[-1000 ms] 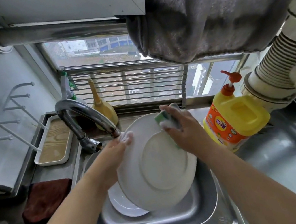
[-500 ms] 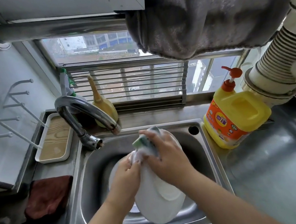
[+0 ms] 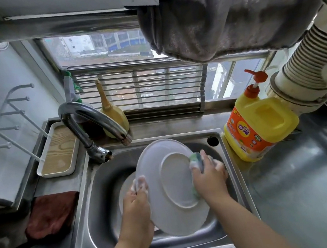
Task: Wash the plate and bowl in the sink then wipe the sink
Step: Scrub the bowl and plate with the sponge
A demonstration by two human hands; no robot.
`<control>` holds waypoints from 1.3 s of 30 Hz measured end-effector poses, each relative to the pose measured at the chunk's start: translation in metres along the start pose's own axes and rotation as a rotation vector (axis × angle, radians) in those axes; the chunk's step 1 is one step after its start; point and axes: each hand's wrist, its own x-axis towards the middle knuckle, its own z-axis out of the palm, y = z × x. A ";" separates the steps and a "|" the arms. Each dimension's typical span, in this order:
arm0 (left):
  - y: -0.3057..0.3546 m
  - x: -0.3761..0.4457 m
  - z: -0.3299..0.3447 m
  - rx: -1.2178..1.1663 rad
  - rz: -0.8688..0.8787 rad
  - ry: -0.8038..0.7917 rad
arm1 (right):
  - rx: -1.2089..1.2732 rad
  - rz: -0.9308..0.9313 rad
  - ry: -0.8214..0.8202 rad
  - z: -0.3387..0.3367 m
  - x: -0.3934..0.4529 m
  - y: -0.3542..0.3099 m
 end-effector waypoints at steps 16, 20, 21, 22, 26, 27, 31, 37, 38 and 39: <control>0.003 0.022 -0.024 0.152 0.045 -0.115 | 0.222 -0.074 -0.304 -0.011 -0.012 0.022; 0.006 0.027 -0.030 0.257 0.125 -0.202 | 0.835 0.210 -0.499 -0.042 -0.004 0.002; 0.008 0.029 -0.031 0.291 0.136 -0.193 | 0.929 0.261 -0.599 -0.050 -0.003 -0.002; 0.009 0.030 -0.033 0.324 0.140 -0.192 | 0.974 0.296 -0.688 -0.056 -0.003 -0.003; 0.010 0.036 -0.038 0.597 0.163 -0.321 | 0.728 0.217 -0.870 -0.071 0.008 -0.003; 0.008 0.040 -0.041 0.740 0.209 -0.320 | 0.647 0.179 -0.936 -0.074 0.009 -0.007; 0.012 0.049 -0.050 0.902 0.282 -0.295 | 0.317 0.091 -1.153 -0.070 0.011 -0.025; 0.019 0.051 -0.055 0.835 0.231 -0.365 | 0.069 -0.049 -1.075 -0.056 0.002 -0.050; 0.019 0.051 -0.056 0.782 0.212 -0.351 | 0.036 -0.075 -1.053 -0.055 0.001 -0.053; 0.019 0.050 -0.056 0.705 0.190 -0.336 | 0.011 -0.105 -1.025 -0.055 -0.001 -0.056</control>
